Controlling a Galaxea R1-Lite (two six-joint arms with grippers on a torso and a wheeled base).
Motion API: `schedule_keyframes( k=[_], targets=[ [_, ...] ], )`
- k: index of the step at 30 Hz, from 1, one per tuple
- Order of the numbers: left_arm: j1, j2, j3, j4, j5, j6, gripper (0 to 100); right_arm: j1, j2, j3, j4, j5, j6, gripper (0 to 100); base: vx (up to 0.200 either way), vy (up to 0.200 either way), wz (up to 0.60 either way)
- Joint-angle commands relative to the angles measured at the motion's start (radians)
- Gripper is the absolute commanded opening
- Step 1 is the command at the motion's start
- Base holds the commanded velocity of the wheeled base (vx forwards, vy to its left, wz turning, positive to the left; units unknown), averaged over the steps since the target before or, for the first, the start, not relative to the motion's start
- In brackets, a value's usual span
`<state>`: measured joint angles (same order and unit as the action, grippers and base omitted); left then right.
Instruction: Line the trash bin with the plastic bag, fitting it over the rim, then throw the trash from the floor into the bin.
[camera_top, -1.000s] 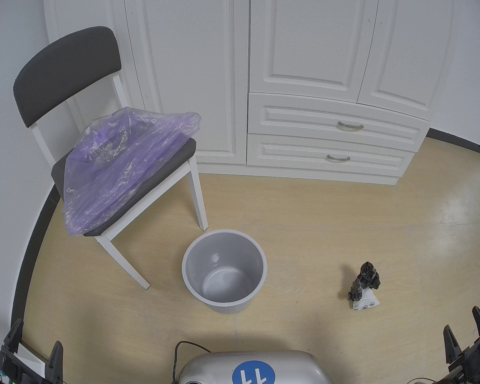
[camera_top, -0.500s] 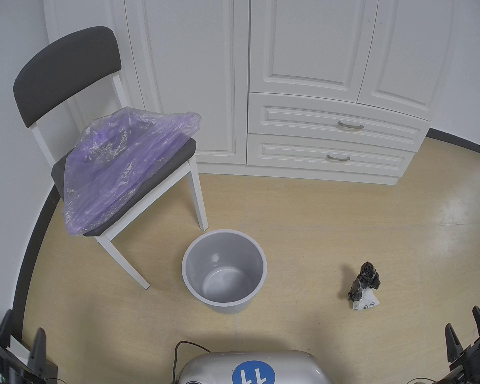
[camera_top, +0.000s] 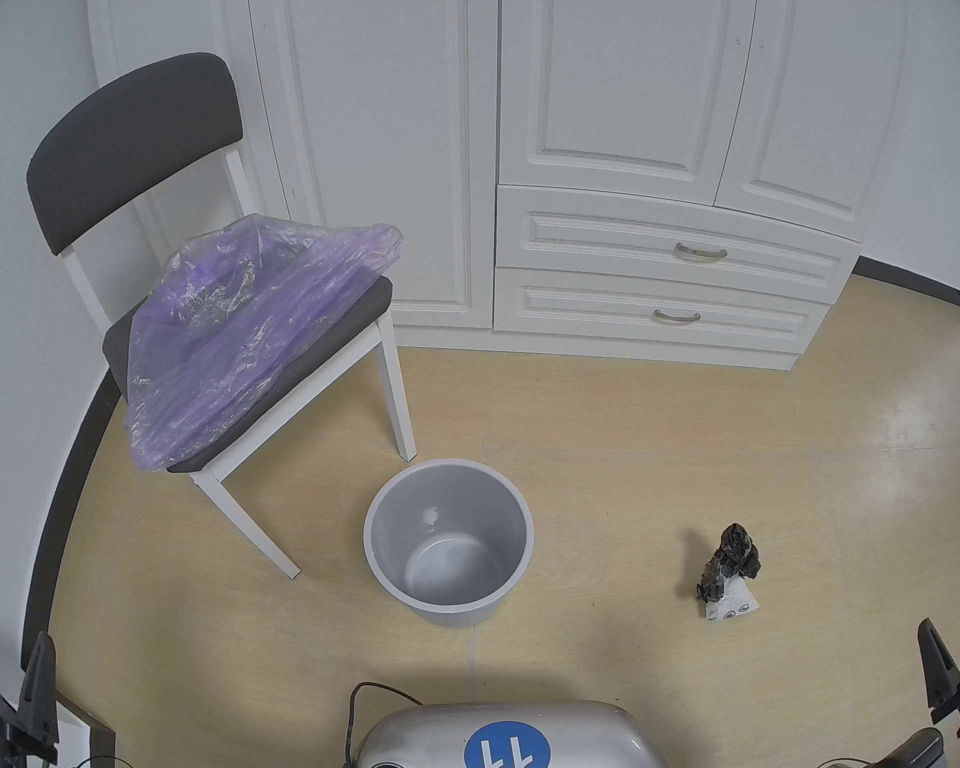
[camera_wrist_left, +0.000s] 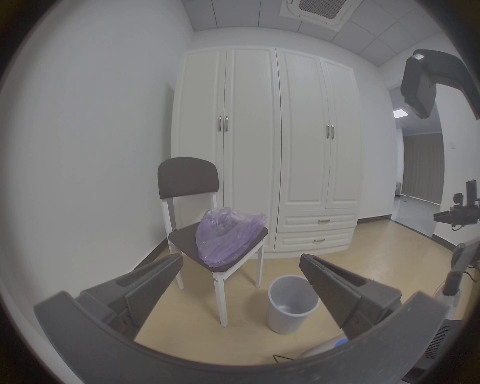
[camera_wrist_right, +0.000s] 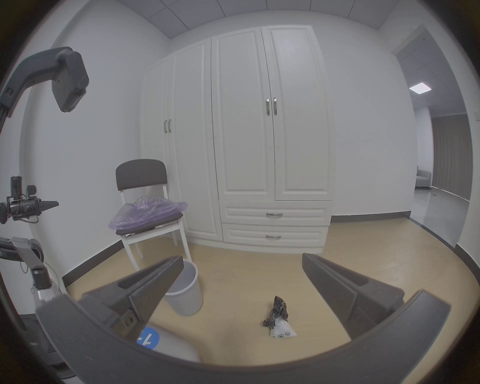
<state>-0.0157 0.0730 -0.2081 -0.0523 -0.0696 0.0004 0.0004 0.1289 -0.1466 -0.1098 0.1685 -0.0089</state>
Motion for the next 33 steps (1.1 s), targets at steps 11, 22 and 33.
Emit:
schedule_keyframes(
  k=[11, 22, 33],
  targets=[
    [-0.039, 0.74, -0.22, -0.021, 0.019, 0.064, 100, 0.035, 0.923, -0.169, -0.481, 0.072, -0.132, 100, 0.0, 0.0, 0.0],
    [-0.038, 0.873, -0.261, -0.207, 0.022, 0.058, 100, 0.131, 1.161, -0.179, -1.019, -0.081, -0.019, 100, 0.0, 0.0, 0.0],
    [0.125, 1.047, -0.359, -0.212, 0.047, 0.099, 100, 0.309, 1.045, -0.222, -0.857, -0.231, -0.029, 100, 0.0, 0.0, 0.0]
  ],
)
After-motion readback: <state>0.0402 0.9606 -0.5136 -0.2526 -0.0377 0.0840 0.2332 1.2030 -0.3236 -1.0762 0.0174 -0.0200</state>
